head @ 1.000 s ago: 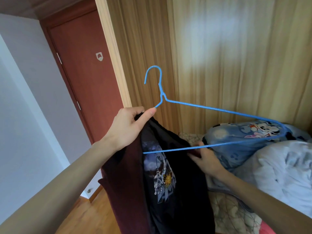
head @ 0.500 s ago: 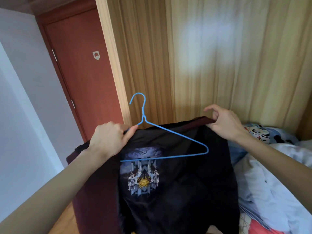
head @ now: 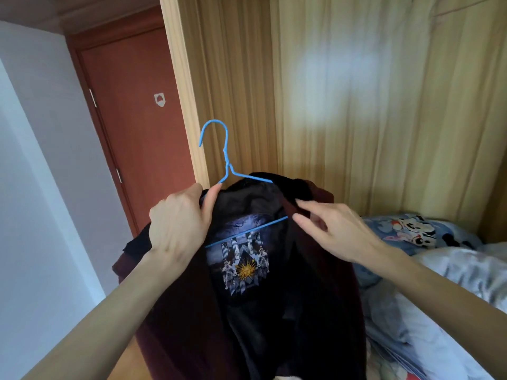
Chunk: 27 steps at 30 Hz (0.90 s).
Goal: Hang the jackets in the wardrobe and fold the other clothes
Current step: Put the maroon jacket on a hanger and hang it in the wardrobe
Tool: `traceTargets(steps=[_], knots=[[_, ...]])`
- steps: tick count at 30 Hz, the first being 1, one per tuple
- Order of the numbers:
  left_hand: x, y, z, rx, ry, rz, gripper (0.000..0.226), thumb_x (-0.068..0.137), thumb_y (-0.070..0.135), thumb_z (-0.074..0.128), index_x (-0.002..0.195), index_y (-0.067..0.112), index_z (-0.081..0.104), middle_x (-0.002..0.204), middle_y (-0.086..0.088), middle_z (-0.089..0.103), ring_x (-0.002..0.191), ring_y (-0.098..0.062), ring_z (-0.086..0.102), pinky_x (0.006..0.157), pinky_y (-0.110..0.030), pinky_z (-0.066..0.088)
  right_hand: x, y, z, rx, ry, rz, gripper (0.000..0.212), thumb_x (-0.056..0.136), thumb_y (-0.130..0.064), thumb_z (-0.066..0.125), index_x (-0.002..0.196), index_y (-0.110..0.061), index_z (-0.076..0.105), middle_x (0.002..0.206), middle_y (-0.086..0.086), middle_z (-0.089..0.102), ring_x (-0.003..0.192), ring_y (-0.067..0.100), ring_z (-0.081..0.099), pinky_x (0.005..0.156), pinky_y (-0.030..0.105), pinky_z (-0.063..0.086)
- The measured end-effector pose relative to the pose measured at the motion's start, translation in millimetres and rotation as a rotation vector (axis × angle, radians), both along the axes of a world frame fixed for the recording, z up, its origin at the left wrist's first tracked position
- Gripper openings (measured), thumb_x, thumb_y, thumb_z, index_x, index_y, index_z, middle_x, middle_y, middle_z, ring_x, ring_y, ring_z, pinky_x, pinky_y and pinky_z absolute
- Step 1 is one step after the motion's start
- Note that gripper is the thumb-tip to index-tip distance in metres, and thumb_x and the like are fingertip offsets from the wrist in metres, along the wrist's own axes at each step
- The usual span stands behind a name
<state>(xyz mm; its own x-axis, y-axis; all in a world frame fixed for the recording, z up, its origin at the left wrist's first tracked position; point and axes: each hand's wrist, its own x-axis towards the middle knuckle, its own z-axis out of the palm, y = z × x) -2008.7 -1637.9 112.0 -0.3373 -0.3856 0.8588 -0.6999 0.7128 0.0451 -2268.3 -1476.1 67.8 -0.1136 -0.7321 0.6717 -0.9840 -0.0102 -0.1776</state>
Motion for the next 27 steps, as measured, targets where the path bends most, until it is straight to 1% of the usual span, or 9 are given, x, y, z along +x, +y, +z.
traceTargets(steps=[3,4,6,8,11,13,17,21,27], knots=[[1,1,-4,-0.038,0.026,-0.046,0.055,0.102,0.052,0.052,0.065,0.013,0.041,0.051,-0.001,0.042,0.044,-0.041,0.046,0.051,-0.026,0.018,-17,-1,3,-0.131,0.213,0.016,0.029,0.105,-0.039,0.056,0.123,-0.019,0.069,0.113,-0.002,0.059,0.104,0.020,0.053,0.088,0.036,0.042],[0,2,-5,-0.046,0.033,-0.061,0.055,0.103,0.053,0.052,0.065,0.013,0.040,0.051,-0.001,0.043,0.043,-0.040,0.046,0.051,-0.026,0.019,-22,-2,7,-0.144,0.190,0.021,0.028,0.103,-0.038,0.061,0.122,-0.018,0.065,0.121,-0.001,0.055,0.112,0.021,0.052,0.095,0.037,0.042],[-3,3,-5,-0.071,0.045,-0.077,0.056,0.105,0.053,0.051,0.066,0.014,0.039,0.052,0.000,0.044,0.043,-0.038,0.046,0.050,-0.026,0.022,-31,-3,18,-0.059,0.048,0.083,0.045,0.097,-0.047,0.064,0.130,-0.019,0.052,0.132,-0.003,0.054,0.123,0.015,0.052,0.104,0.033,0.041],[-6,4,-3,-0.086,0.040,-0.088,0.057,0.105,0.057,0.046,0.067,0.015,0.038,0.053,0.001,0.043,0.043,-0.034,0.044,0.049,-0.026,0.023,-38,-6,26,0.098,0.001,0.124,0.050,0.098,-0.059,0.056,0.133,-0.026,0.047,0.125,-0.009,0.060,0.116,0.011,0.059,0.099,0.033,0.048],[-10,5,0,-0.080,0.032,-0.102,0.056,0.106,0.057,0.045,0.068,0.016,0.035,0.054,0.003,0.039,0.043,-0.025,0.032,0.047,-0.025,0.019,-39,-11,34,0.177,0.094,0.123,0.039,0.100,-0.065,0.046,0.108,-0.028,0.050,0.089,-0.012,0.055,0.080,0.010,0.055,0.073,0.037,0.048],[-10,5,1,-0.079,0.033,-0.113,0.054,0.107,0.056,0.044,0.070,0.018,0.032,0.055,0.005,0.036,0.044,-0.025,0.028,0.046,-0.026,0.021,-32,-10,40,0.136,0.076,0.192,0.033,0.099,-0.061,0.051,0.099,-0.029,0.049,0.082,-0.010,0.054,0.073,0.012,0.054,0.067,0.037,0.047],[-5,3,14,-0.111,0.038,-0.123,0.051,0.106,0.054,0.045,0.072,0.019,0.030,0.058,0.006,0.035,0.043,-0.034,0.038,0.045,-0.028,0.026,-14,-12,61,0.067,0.024,0.296,0.027,0.099,-0.058,0.058,0.100,-0.031,0.055,0.080,-0.011,0.062,0.072,0.012,0.062,0.067,0.039,0.051],[0,1,31,-0.112,0.049,-0.135,0.053,0.106,0.057,0.044,0.073,0.018,0.030,0.059,0.006,0.036,0.046,-0.035,0.042,0.043,-0.032,0.034,5,-13,86,0.000,0.072,0.213,0.033,0.093,-0.068,0.057,0.090,-0.036,0.051,0.067,-0.010,0.056,0.059,0.012,0.053,0.060,0.040,0.047],[18,-15,31,0.141,0.087,-0.304,0.049,0.105,0.062,0.035,0.076,0.022,0.037,0.064,0.003,0.047,0.062,-0.025,0.044,0.059,-0.039,0.033,10,-1,79,-0.052,-0.237,0.302,0.014,0.092,-0.037,0.075,0.090,-0.025,0.070,0.078,-0.014,0.072,0.073,0.004,0.067,0.072,0.026,0.049]])
